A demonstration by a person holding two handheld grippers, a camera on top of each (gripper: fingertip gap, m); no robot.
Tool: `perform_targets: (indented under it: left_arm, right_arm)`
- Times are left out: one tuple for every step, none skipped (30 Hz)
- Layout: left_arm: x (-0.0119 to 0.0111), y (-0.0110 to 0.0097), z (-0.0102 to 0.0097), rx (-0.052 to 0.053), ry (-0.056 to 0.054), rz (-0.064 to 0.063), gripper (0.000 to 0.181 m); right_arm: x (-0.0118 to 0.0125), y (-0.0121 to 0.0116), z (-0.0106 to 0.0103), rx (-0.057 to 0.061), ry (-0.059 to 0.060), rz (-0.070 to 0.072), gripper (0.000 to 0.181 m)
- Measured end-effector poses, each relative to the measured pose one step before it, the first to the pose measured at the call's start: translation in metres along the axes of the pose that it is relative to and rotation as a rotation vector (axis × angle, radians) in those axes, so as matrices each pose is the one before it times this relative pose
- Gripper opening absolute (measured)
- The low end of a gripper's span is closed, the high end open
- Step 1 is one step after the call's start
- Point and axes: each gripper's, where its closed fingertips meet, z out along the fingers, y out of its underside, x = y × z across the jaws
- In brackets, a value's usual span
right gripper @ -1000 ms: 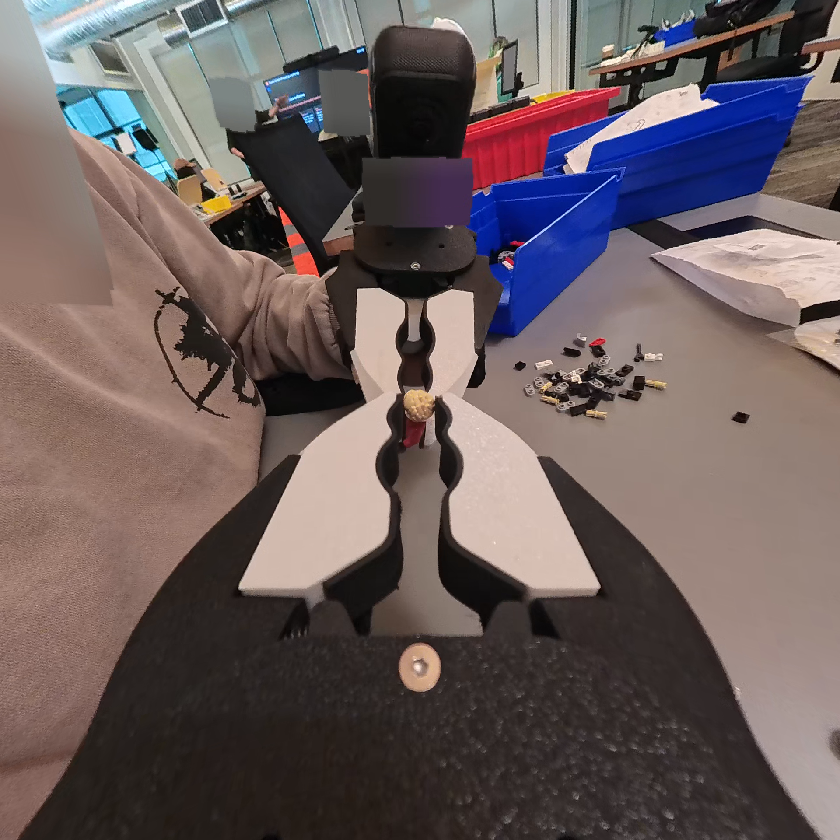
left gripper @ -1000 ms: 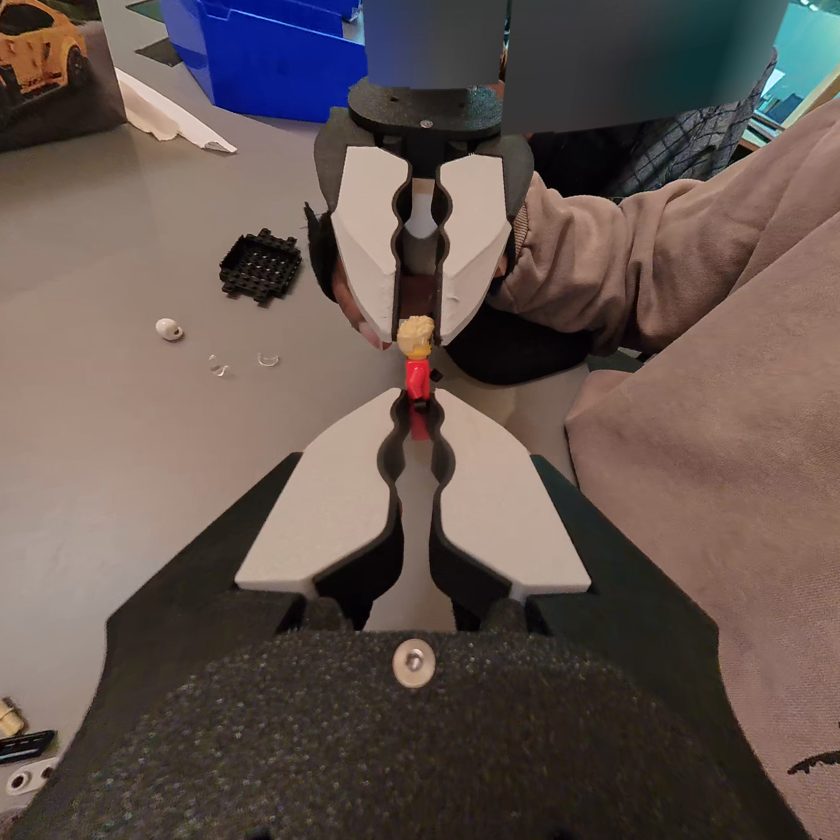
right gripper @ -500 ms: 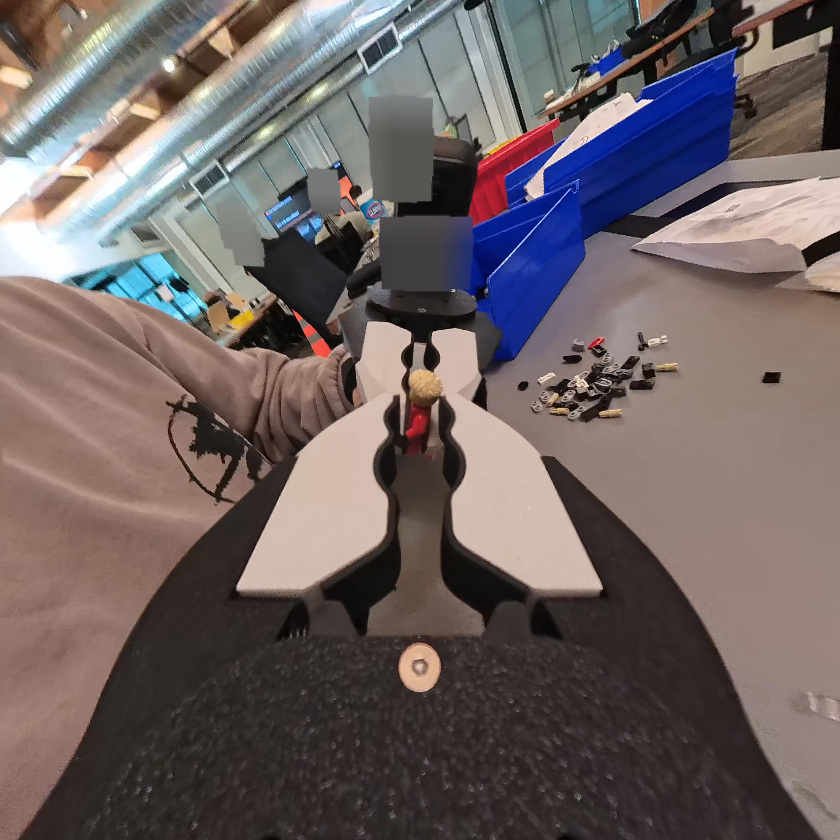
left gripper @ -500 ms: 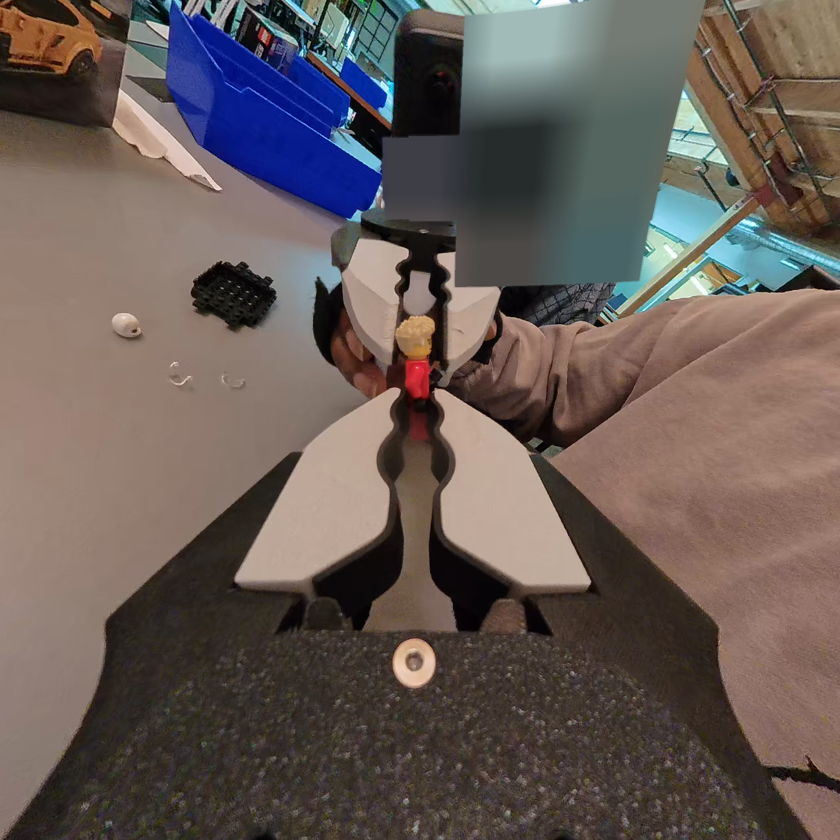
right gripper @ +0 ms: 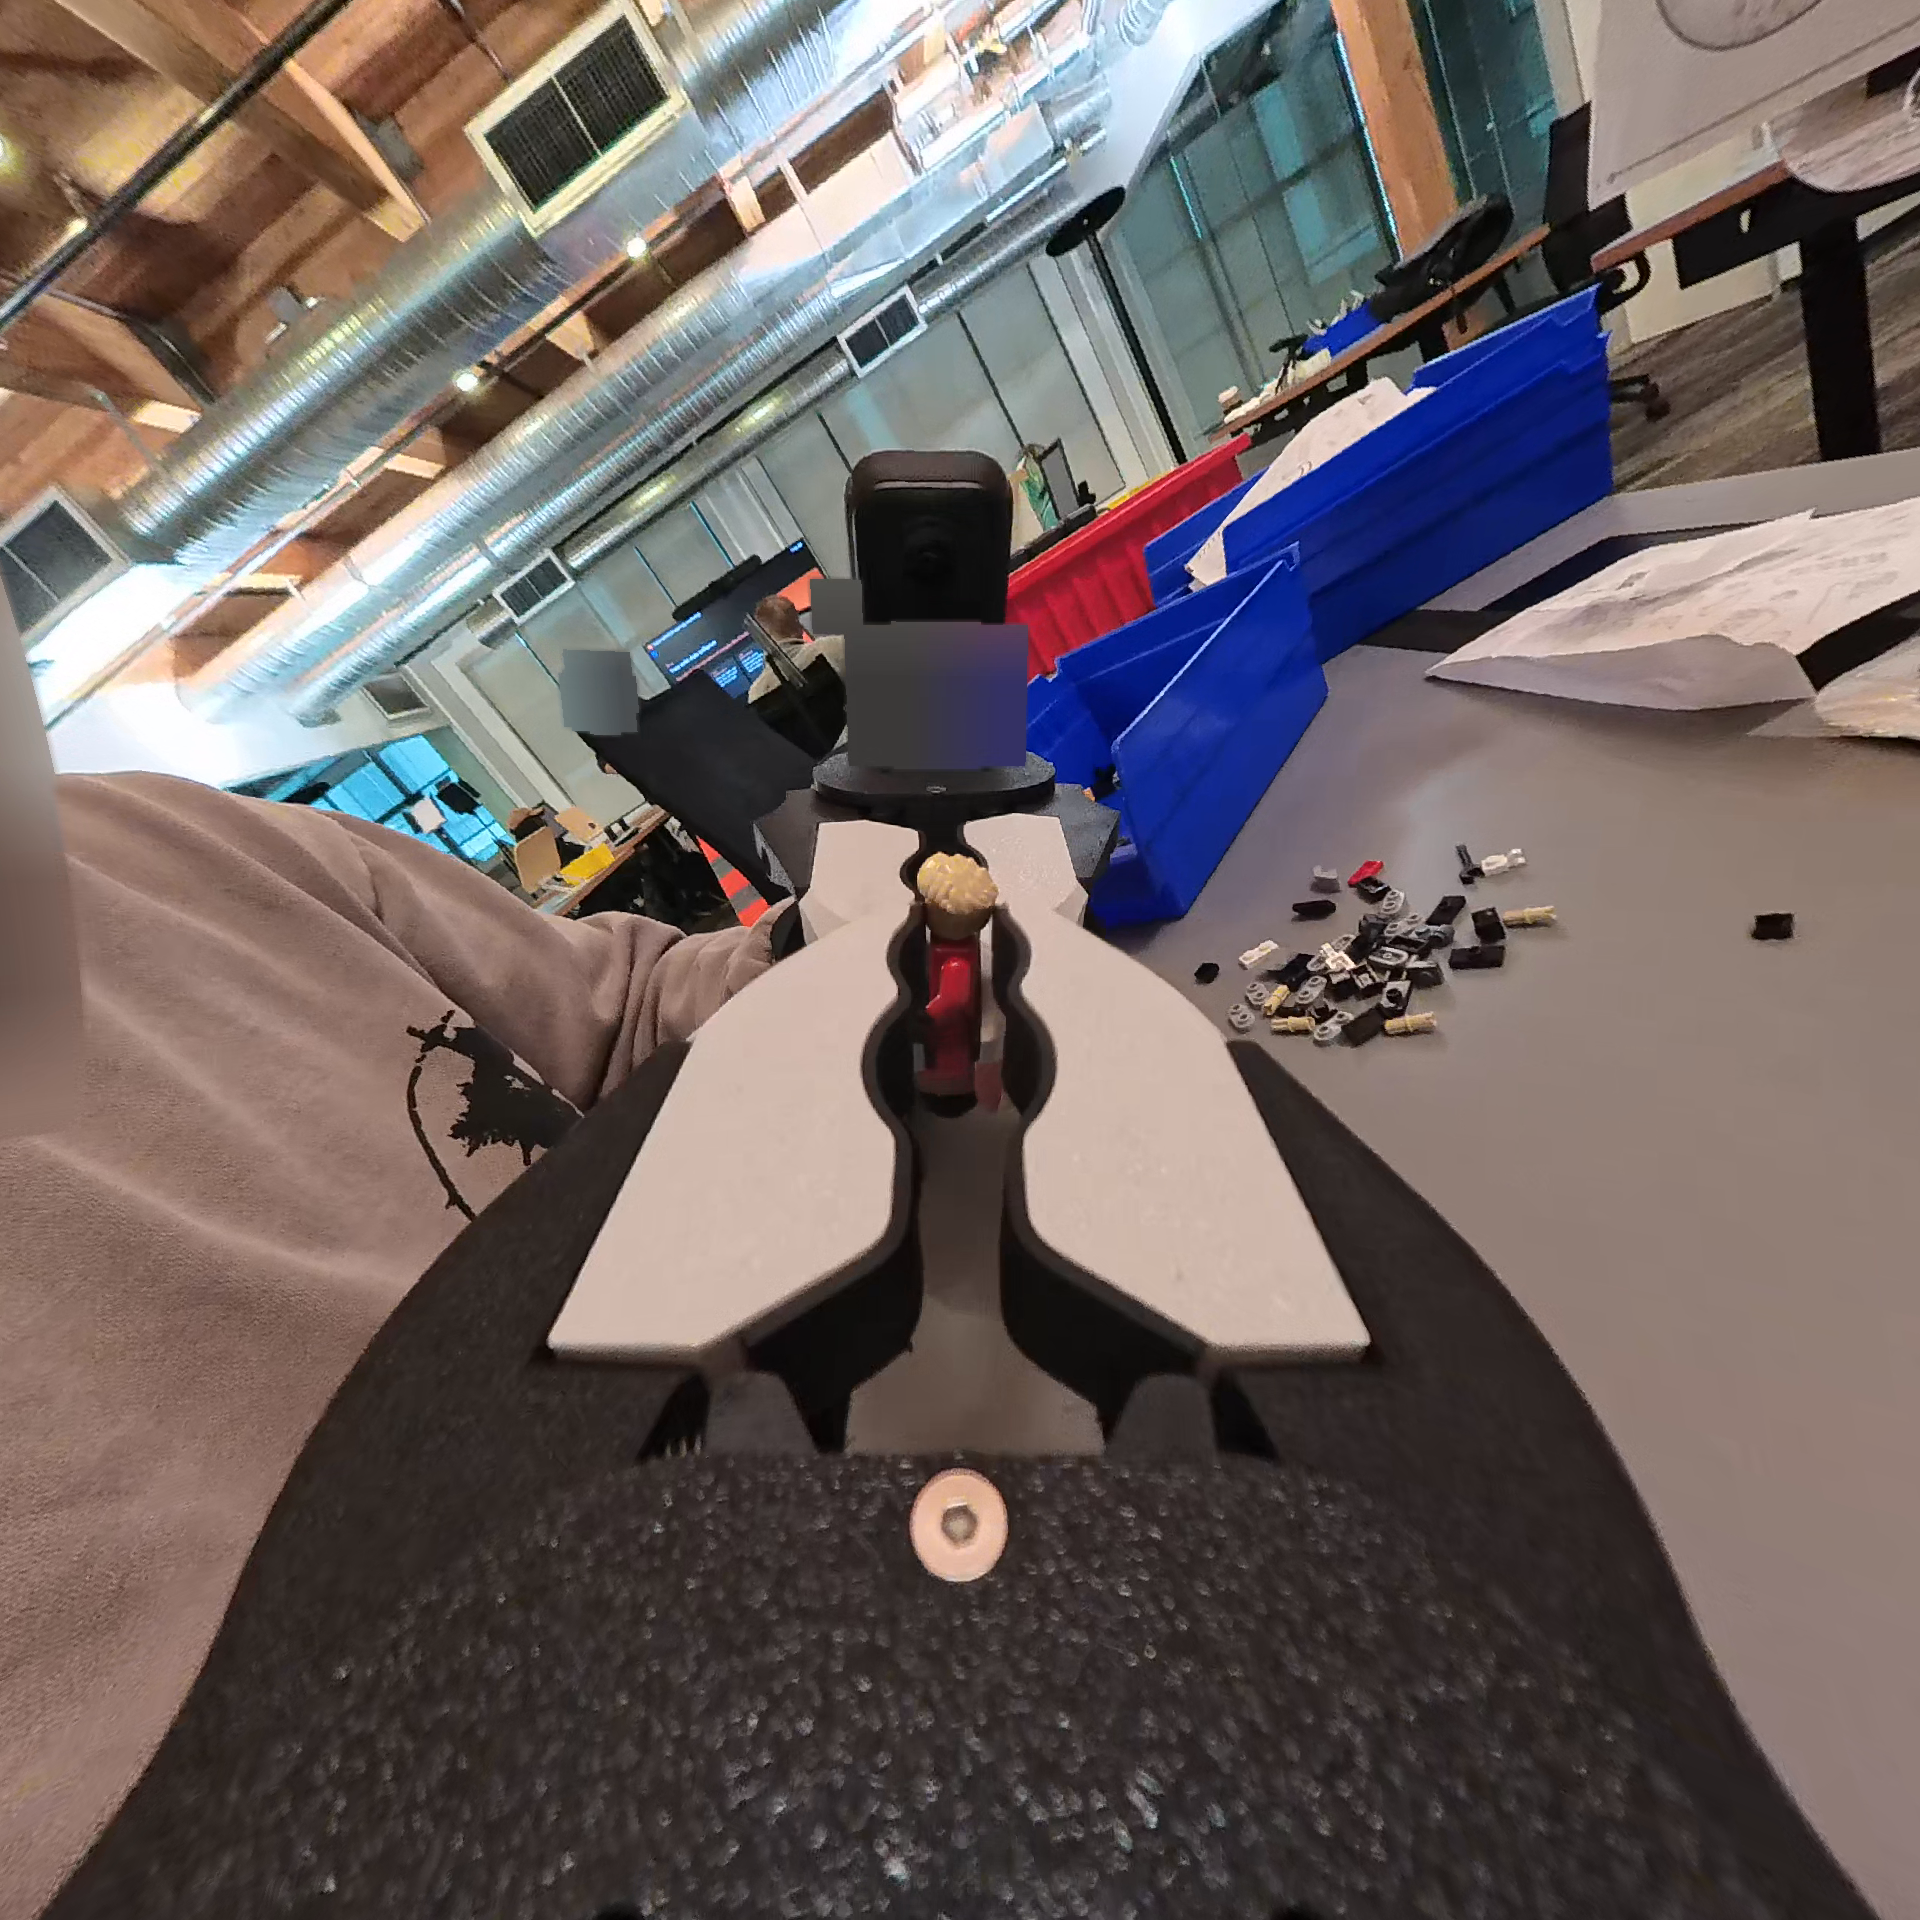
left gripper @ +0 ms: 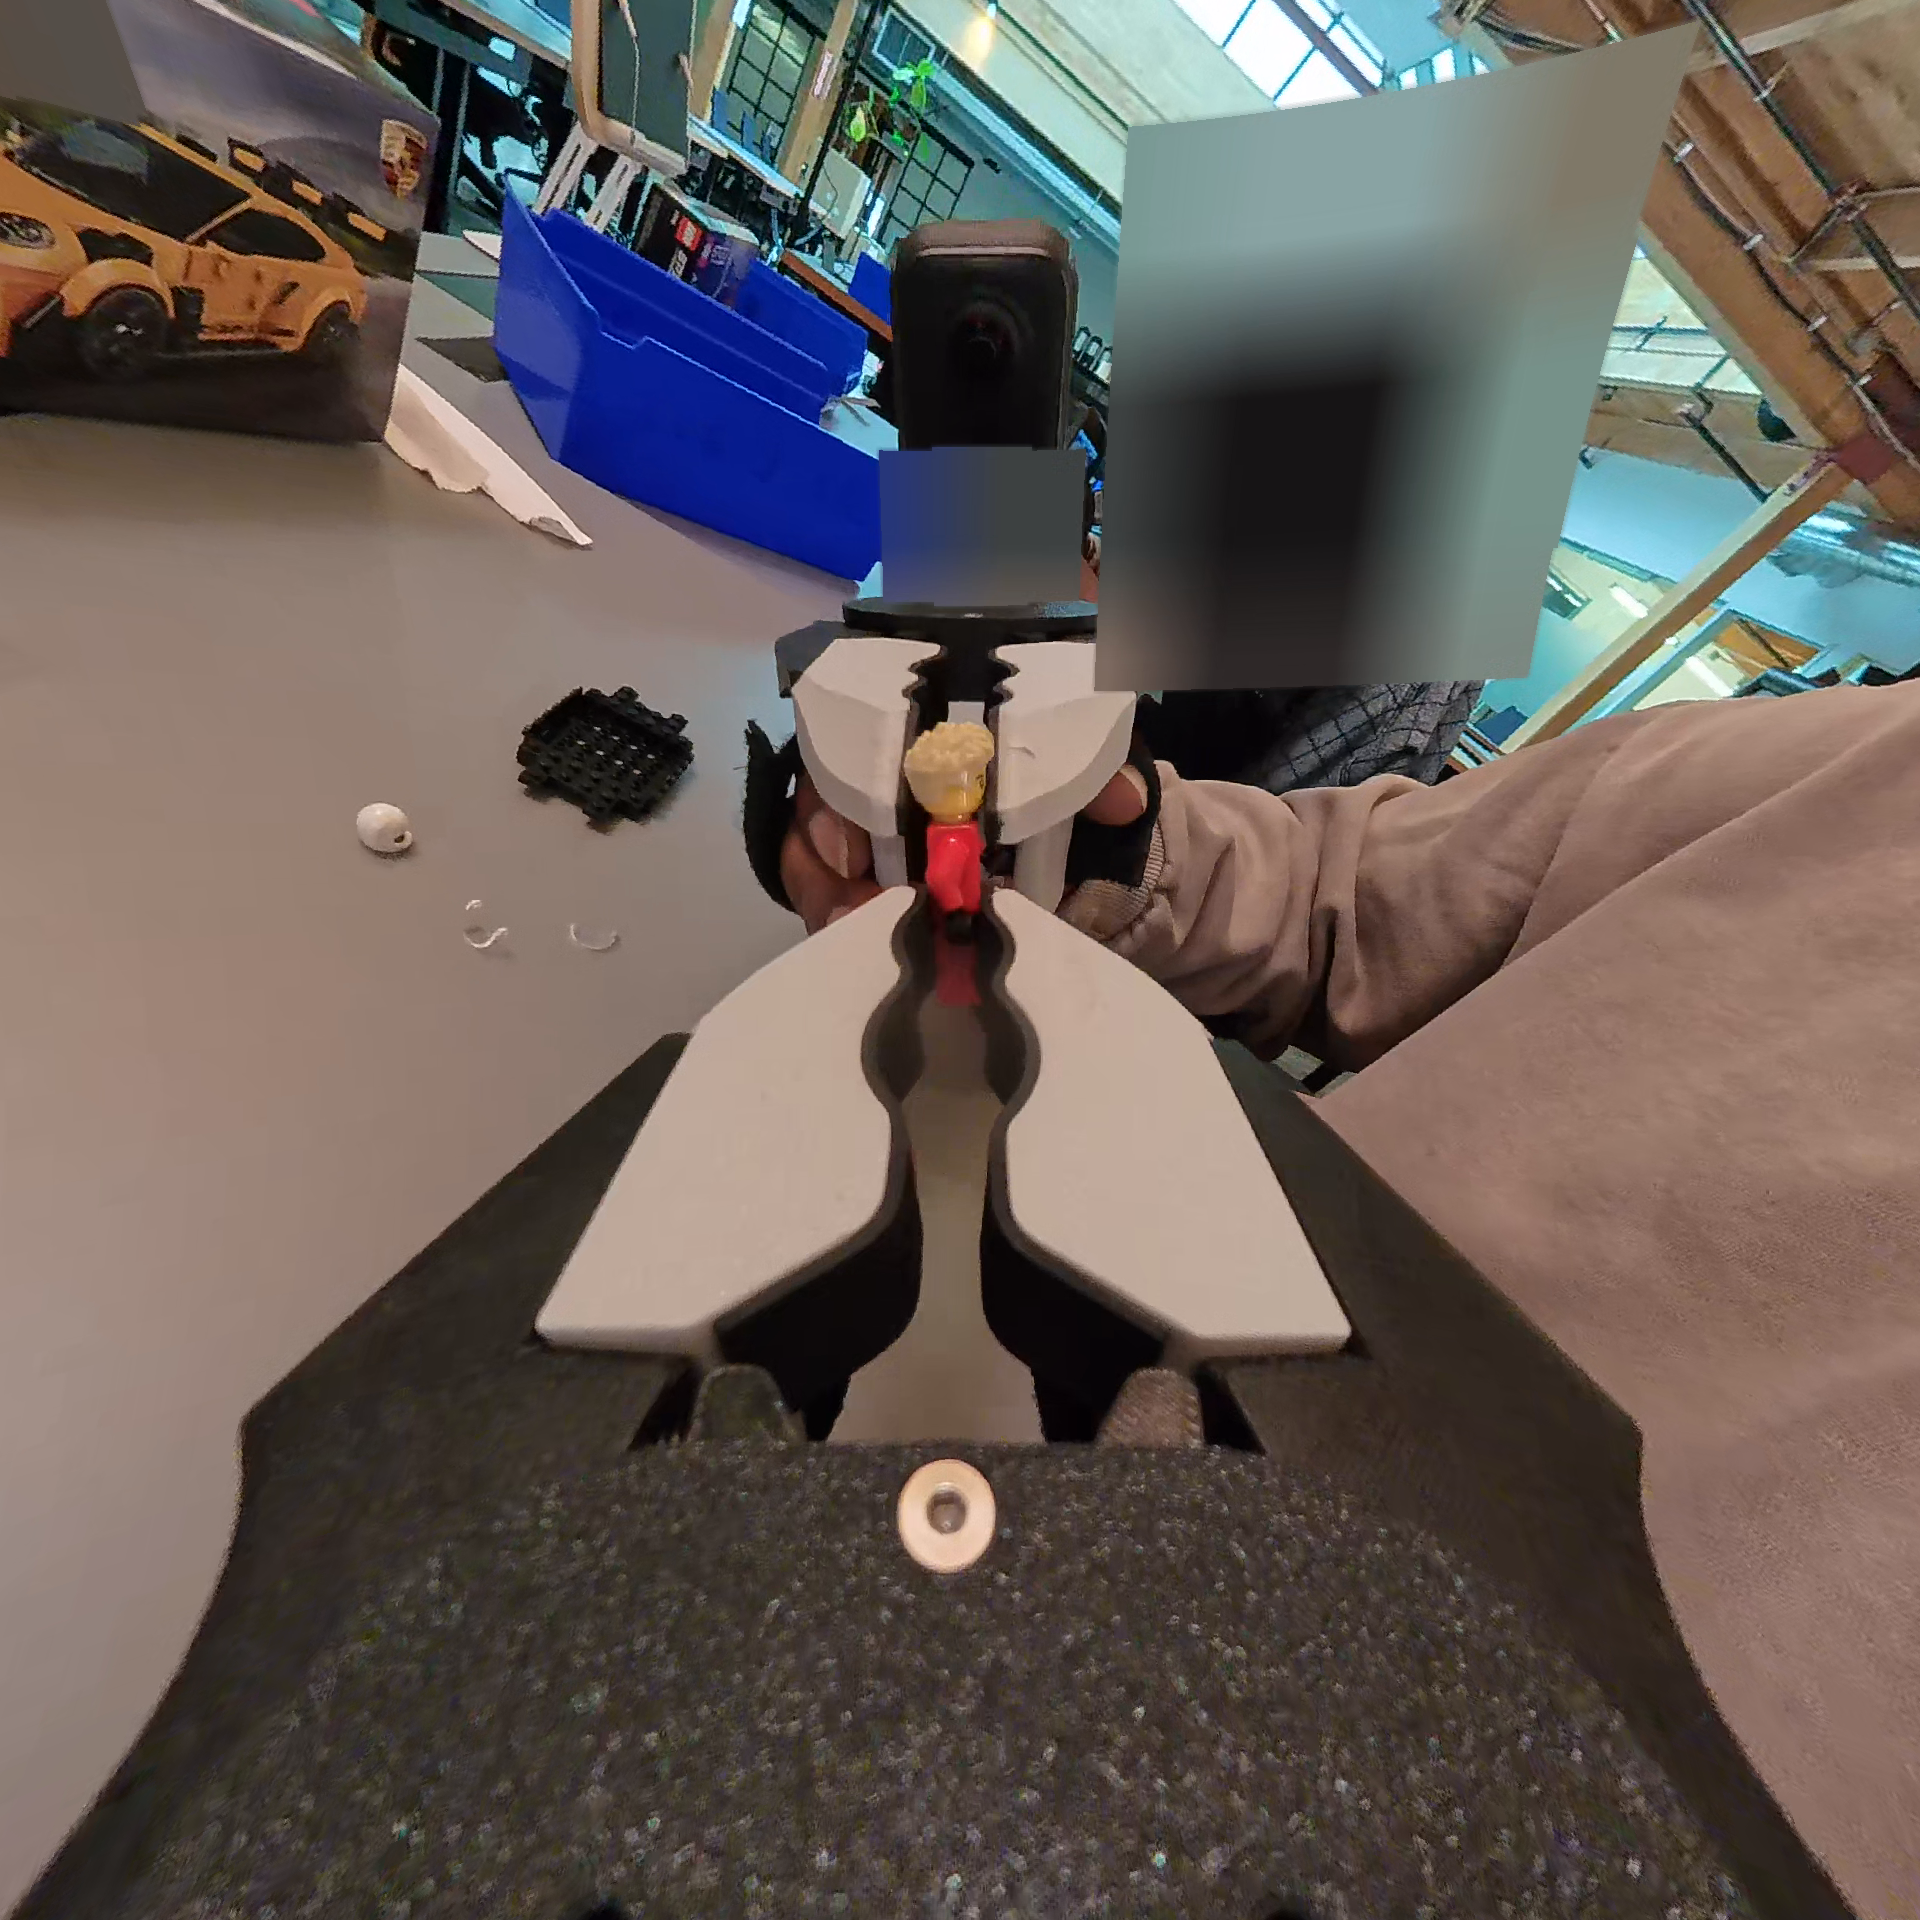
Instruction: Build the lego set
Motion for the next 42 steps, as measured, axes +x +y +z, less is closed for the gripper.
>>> perform_targets:
  left_arm:
    - [0.00024,-0.00003,0.00012,-0.001,0.0,0.0018,0.007]
    - [-0.00086,0.00005,-0.00003,-0.0004,-0.0096,0.0084,0.007]
    - [-0.00109,0.00035,0.00007,-0.0026,-0.013,0.0121,0.007]
    - [-0.00034,-0.00027,0.0,0.0004,-0.0085,0.0098,0.007]
    - [0.00059,-0.00039,0.00014,0.0016,-0.0002,0.0045,0.007]
    - [0.00133,-0.00002,0.00022,-0.0003,0.0083,-0.0014,0.007]
    - [0.00079,0.00028,0.00023,0.0002,0.0077,-0.0057,0.007]
    - [0.00177,0.0003,0.00013,-0.0002,0.0174,-0.0083,0.007]
    - [0.0032,0.00101,0.00061,-0.0056,0.0256,-0.0081,0.007]
    - [0.00281,0.00132,0.00103,-0.008,0.0189,-0.0056,0.007]
    - [0.00272,0.00135,0.00138,-0.0076,0.0167,-0.0031,0.007]
    - [0.00216,0.00105,0.00142,-0.0049,0.0116,-0.004,0.007]
    - [0.00131,0.0007,0.00117,-0.0022,0.0074,-0.0034,0.007]
    - [0.00074,0.00038,0.00068,-0.0003,0.0032,-0.0008,0.007]
    - [0.00072,0.00014,0.00033,0.0,0.001,0.0006,0.007]
    - [-0.00067,-0.00056,0.00006,0.0024,-0.0095,0.0024,0.007]
    - [-0.00101,-0.00048,-0.00016,0.0003,-0.0119,0.0066,0.007]
    - [-0.00138,-0.00066,-0.00041,0.0016,-0.0157,0.0095,0.007]
    - [-0.00228,-0.00065,-0.00053,0.0013,-0.022,0.0125,0.007]
    - [-0.00182,-0.00036,-0.00038,-0.0007,-0.0221,0.0168,0.007]
    - [-0.00089,-0.00055,-0.00004,-0.0001,-0.0174,0.017,0.007]
    - [-0.00054,-0.00067,0.00005,0.001,-0.0136,0.0116,0.007]
    - [-0.00121,-0.00056,-0.00007,0.0017,-0.0166,0.0115,0.007]
    - [-0.00138,-0.00038,-0.00013,0.0016,-0.016,0.0107,0.007]
    - [-0.00143,-0.00022,0.00007,0.0011,-0.0172,0.0102,0.007]
    - [-0.00204,-0.00023,0.00011,0.0007,-0.024,0.0123,0.007]
    - [-0.00122,-0.00052,0.00016,0.0021,-0.0183,0.0119,0.007]
    - [-0.00169,-0.00055,0.00017,0.0022,-0.0214,0.0093,0.007]
    - [-0.00053,-0.00047,-0.00004,0.0023,-0.0118,0.0094,0.007]
    - [0.00004,-0.00026,-0.00009,0.0003,-0.0004,0.0018,0.007]
    - [-0.00017,-0.00013,-0.00026,0.0016,0.0029,-0.0036,0.007]
    - [-0.00044,0.0,0.00003,0.003,0.0032,-0.006,0.007]
    - [0.00045,-0.0002,0.00008,0.0033,0.0097,-0.0078,0.007]
    - [0.00062,-0.00055,-0.00004,0.0049,0.0086,-0.0105,0.007]
    - [0.00025,-0.00128,-0.00065,0.01,0.0077,-0.0132,0.007]
    - [0.0,-0.00128,-0.00095,0.0098,0.0133,-0.0205,0.007]
    - [-0.00038,-0.00228,-0.00148,0.0165,0.0129,-0.0269,0.007]
    - [-0.00025,-0.0024,-0.00152,0.0161,0.0151,-0.0276,0.007]
    - [-0.0007,-0.00213,-0.00141,0.0138,0.0096,-0.0212,0.007]
    - [-0.00067,-0.00172,-0.00095,0.0105,0.006,-0.0134,0.007]
    - [-0.00036,-0.0009,-0.00051,0.0069,0.0047,-0.0099,0.007]
    - [-0.00032,-0.00033,-0.00008,0.004,0.0026,-0.0059,0.007]
  right_arm:
    - [-0.00027,-0.00033,0.00017,0.0053,0.0,-0.0026,0.012]
    - [0.00052,-0.00002,0.00005,0.0008,0.0041,0.001,0.011]
    - [0.00069,0.00023,0.00006,-0.0015,0.0048,0.0014,0.011]
    - [-0.00013,-0.00027,-0.00007,0.0021,0.0004,-0.001,0.011]
    - [-0.00083,-0.00036,-0.00012,0.0008,-0.0049,-0.0028,0.011]
    - [-0.00169,-0.00046,-0.00054,-0.0022,-0.0114,-0.0082,0.012]
    - [-0.00232,-0.00104,-0.0009,-0.0005,-0.0164,-0.0102,0.018]
    - [-0.0026,-0.00195,-0.00166,0.0057,-0.022,-0.0077,0.022]
    - [-0.00345,-0.0022,-0.00188,0.0089,-0.0291,-0.0012,0.024]
    - [-0.00282,-0.00133,-0.00123,0.0038,-0.024,0.0062,0.025]
    - [-0.00302,-0.00001,-0.00019,-0.0005,-0.0227,0.0049,0.026]
    - [-0.00222,0.00137,0.00041,-0.006,-0.0174,0.0042,0.026]
    - [-0.00053,0.0022,0.00082,-0.01,-0.007,0.0075,0.023]
    - [-0.00019,0.00252,0.00087,-0.0124,-0.0037,0.0096,0.017]
    - [0.00133,0.00051,0.00017,0.0015,0.0081,0.0021,0.014]
    - [0.00049,-0.00069,-0.00015,0.0074,0.0047,-0.0057,0.014]
    - [0.00081,-0.00042,0.00015,0.0035,0.0097,-0.0097,0.013]
    - [0.00125,-0.00067,0.00035,0.0039,0.0177,-0.0167,0.013]
    - [0.00192,-0.00057,0.00032,0.001,0.025,-0.0207,0.013]
    - [0.00148,-0.00023,0.00032,-0.0007,0.0219,-0.0238,0.013]
    - [0.00032,-0.00052,0.00015,0.002,0.0141,-0.0237,0.013]
    - [0.00027,-0.00069,0.00015,0.0025,0.0112,-0.0168,0.013]
    - [0.00094,-0.00045,0.00018,0.0006,0.0142,-0.0136,0.013]
    - [0.00109,-0.00033,0.00017,0.0007,0.0143,-0.0133,0.013]
    - [0.00105,-0.00012,0.00016,0.0017,0.0136,-0.0117,0.013]
    - [0.0018,-0.0002,0.0002,0.0011,0.0174,-0.01,0.013]
    - [0.00078,-0.00058,0.00003,0.0037,0.0104,-0.0092,0.013]
    - [0.00139,-0.00049,0.00027,0.0033,0.0171,-0.0094,0.013]
    - [0.00036,-0.00055,0.00025,0.0039,0.0091,-0.0108,0.013]
    - [-0.00008,-0.00022,0.00002,0.0001,0.0045,-0.007,0.013]
    - [0.00026,-0.00008,0.00032,-0.0011,0.0059,-0.0026,0.013]
    - [0.00067,0.00005,0.00025,-0.0016,0.0075,0.0001,0.013]
    - [-0.00021,-0.00004,-0.00007,-0.0031,0.0008,0.0013,0.013]
    - [-0.00032,-0.00047,-0.00082,-0.0079,-0.0048,0.0063,0.013]
    - [-0.00175,-0.00329,-0.00228,0.0063,-0.0203,0.0101,0.019]
    - [-0.00219,-0.00496,-0.00332,0.0114,-0.0266,0.0121,0.03]
    - [0.00018,-0.00323,-0.00359,-0.0024,-0.0076,-0.0031,0.035]
    - [0.00371,-0.00153,-0.00335,-0.0084,0.021,-0.0231,0.036]
    - [0.00431,-0.00005,-0.00251,-0.009,0.0272,-0.0216,0.033]
    - [0.00142,0.00082,-0.00079,-0.0063,0.0072,-0.0003,0.028]
    - [-0.00039,0.00127,0.00107,-0.0034,-0.0026,0.0157,0.024]
    - [0.00013,0.0022,0.00248,-0.0045,0.0052,0.0154,0.021]
